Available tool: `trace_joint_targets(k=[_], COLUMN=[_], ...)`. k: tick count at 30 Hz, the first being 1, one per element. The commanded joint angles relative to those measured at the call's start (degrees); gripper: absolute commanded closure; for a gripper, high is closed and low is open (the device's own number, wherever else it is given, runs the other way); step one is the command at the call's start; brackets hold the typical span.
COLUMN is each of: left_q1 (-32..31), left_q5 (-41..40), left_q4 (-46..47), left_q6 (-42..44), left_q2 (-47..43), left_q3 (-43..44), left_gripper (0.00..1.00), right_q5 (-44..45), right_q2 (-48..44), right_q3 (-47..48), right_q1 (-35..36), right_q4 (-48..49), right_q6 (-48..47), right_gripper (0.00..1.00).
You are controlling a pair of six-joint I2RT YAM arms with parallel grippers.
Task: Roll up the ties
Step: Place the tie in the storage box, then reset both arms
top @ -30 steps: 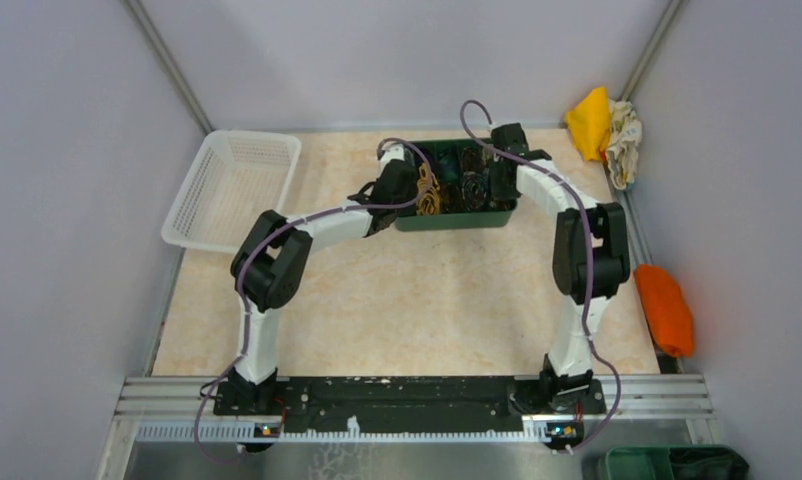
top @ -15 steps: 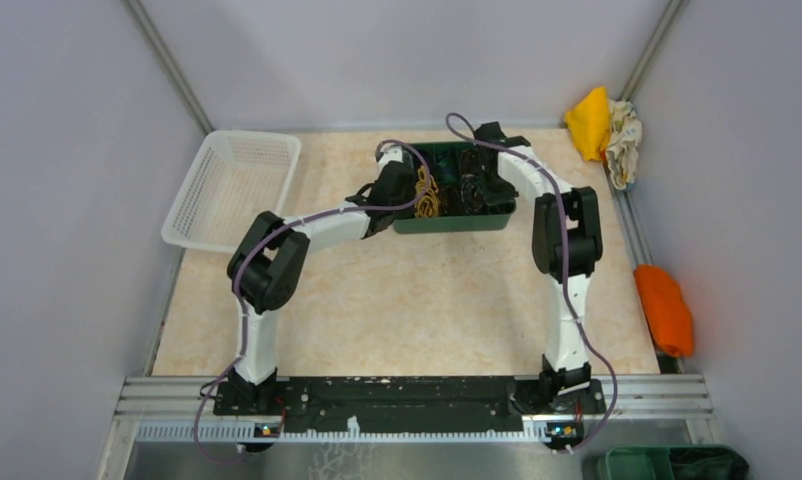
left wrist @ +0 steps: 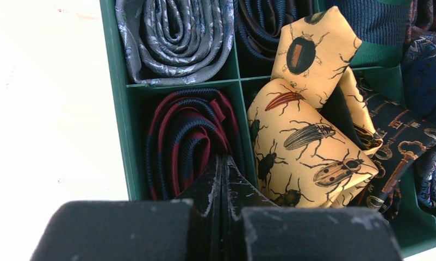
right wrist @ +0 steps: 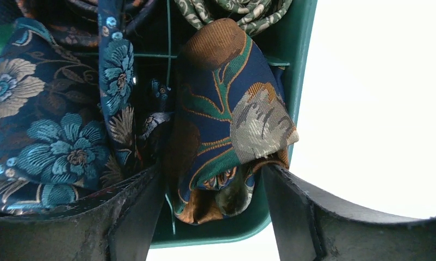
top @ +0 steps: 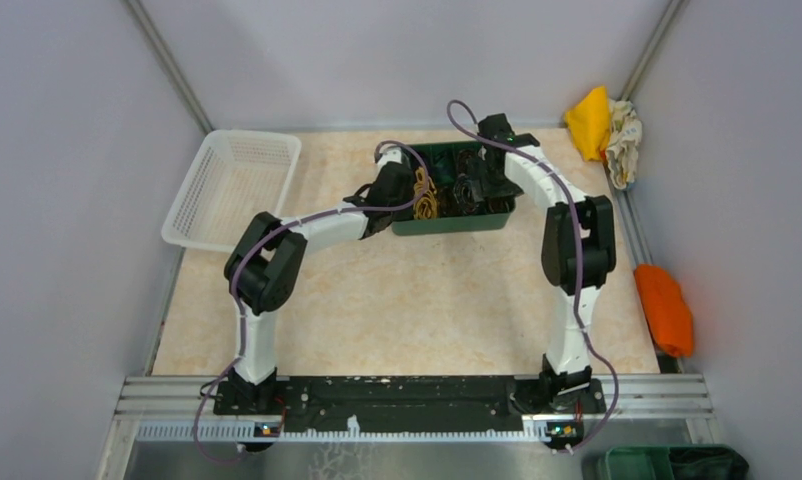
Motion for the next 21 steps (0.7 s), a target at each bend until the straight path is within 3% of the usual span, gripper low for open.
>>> trace_joint_targets(k=[1, 5, 10, 16, 21], left_q1=[0.75, 0.76, 0.75, 0.75, 0.67], left_q5=[0.69, 0.77, -1.1, -5.71, -2.23], left_q4=[-9.55, -9.46, -10.49, -10.87, -10.92], left_q6=[1.19, 1.03, 0.02, -0.43, -0.24], left_q2=[1.22, 1.35, 0.02, -7.3, -14.49], left_q3=[-3.0, -3.42, -3.89, -5.56, -5.79], left_gripper=[1.0, 1.0, 1.0, 1.0, 1.0], right_q5=[-0.78, 1.67, 4.56, 5.82, 2.89], right_q2=[-2.52, -4.2, -12.75, -25.11, -31.72], right_q3=[-1.95, -2.31, -7.48, -15.28, -18.61], right_q1=[-0.53, -0.53, -0.53, -0.56, -0.53], right_q4=[3.51, 4.0, 10.94, 19.22, 21.18], right_q6=[-0.01, 0.73, 3.17, 6.23, 8.03], right_gripper=[0.23, 0.23, 0.22, 0.19, 0.18])
